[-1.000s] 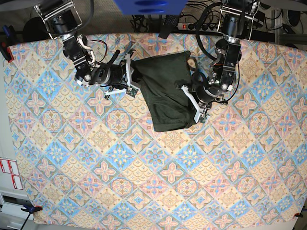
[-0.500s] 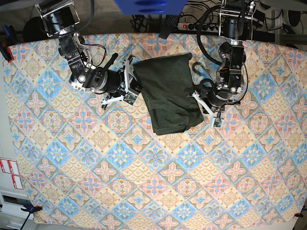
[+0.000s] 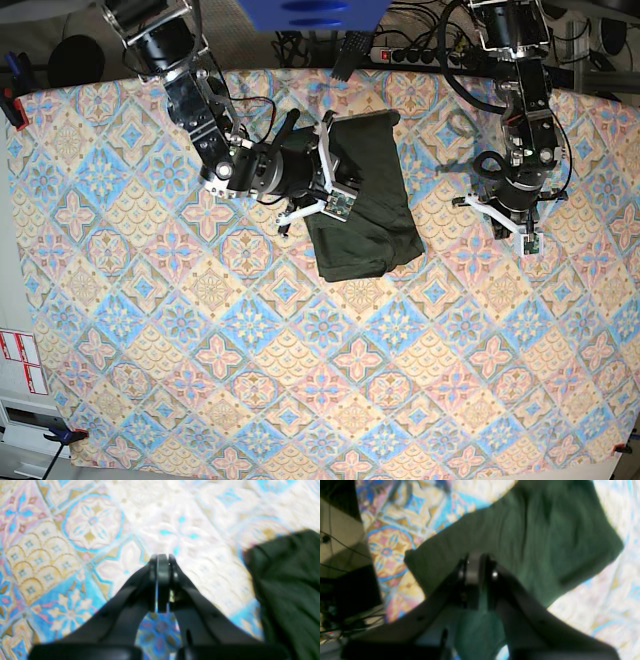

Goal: Fold the T-shirt properly
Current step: 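Grasp the bundle with both grippers and fold it over once more, then drag the folded bundle across the table with the right gripper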

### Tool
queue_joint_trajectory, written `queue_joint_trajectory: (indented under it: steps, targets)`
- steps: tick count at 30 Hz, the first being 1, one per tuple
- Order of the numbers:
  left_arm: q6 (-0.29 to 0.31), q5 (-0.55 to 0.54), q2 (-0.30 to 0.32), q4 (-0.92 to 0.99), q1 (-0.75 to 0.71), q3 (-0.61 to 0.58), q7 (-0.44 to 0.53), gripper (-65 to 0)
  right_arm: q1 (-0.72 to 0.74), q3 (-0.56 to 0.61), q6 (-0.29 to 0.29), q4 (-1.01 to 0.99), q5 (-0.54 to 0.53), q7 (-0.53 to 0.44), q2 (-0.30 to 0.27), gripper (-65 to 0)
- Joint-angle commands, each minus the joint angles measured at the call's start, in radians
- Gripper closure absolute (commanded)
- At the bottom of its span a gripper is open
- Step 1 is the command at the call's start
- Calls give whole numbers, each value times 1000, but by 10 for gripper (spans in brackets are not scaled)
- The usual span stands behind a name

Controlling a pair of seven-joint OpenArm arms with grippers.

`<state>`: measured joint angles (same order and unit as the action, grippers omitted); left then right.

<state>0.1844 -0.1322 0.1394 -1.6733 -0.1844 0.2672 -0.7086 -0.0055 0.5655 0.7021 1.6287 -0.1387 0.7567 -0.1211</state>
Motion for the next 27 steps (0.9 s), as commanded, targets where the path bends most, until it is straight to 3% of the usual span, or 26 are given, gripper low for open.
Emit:
queue_joint_trajectory:
  steps: [1,12,19,22,27]
  targets:
    - [0,-4,7,-55,-14,2,25,0,31,14,-4,8,-19,-24,27,-44]
    - [0,-149,6,-287,-218,5,24,0,143,35,-4,-278,-19,-38,173,-44]
    - [0,-188,-7,-302,-254,5,24,0,220,35,-4,-511,-14,-125,185,-44]
    - [0,-189,-7,-302,-254,5,24,0,241,32,-4,-608,30,-167,191,-44]
    - [0,-195,-7,-302,-252,5,22,0,256,27,-4,-749,162,-216,254,-44]
